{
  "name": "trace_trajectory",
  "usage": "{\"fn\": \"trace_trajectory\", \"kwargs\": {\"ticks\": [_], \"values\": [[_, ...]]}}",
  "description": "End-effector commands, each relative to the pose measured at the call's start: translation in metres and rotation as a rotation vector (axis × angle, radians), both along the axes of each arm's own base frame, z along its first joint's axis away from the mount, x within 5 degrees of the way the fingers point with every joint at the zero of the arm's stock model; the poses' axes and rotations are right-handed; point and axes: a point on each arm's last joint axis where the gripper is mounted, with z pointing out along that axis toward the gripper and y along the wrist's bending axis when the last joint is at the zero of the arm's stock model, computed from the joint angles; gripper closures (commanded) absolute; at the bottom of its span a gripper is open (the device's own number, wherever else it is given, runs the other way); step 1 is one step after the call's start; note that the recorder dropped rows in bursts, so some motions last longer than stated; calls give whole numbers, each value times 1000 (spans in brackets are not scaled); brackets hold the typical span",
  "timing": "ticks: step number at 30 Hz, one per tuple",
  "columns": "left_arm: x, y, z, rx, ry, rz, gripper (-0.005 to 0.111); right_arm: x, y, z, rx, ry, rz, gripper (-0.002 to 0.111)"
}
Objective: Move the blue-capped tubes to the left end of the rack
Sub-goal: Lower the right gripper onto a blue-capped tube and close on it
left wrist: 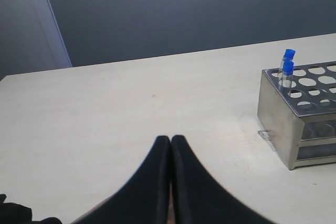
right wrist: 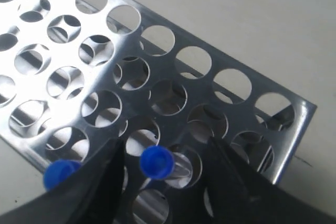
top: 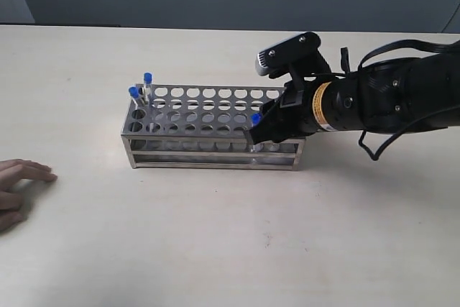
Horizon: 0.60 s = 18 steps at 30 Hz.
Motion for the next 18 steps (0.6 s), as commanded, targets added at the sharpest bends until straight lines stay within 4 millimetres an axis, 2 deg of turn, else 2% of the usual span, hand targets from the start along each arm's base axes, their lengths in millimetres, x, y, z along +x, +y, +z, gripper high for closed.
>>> {"fn": "trace_trajectory", "kwargs": {"ticks": [1, 4, 8, 9, 14, 18], "values": [[0, 0, 2, -5, -10, -6, 106, -1, 3, -13, -20, 31, 19, 61], [0, 0, 2, -5, -10, -6, 106, -1, 3, -15, -22, 38, 16, 76], [0, 0, 2, -5, -10, -6, 106, -1, 3, -15, -23, 37, 18, 106], [0, 0, 2, -5, -10, -6, 106, -1, 3, -15, -23, 38, 14, 109], [0, 0, 2, -5, -10, -6, 106, -1, 1, -12, -26, 25, 5, 108], [0, 0, 2, -5, -10, -6, 106, 0, -6, 6, -43, -32, -43, 108]]}}
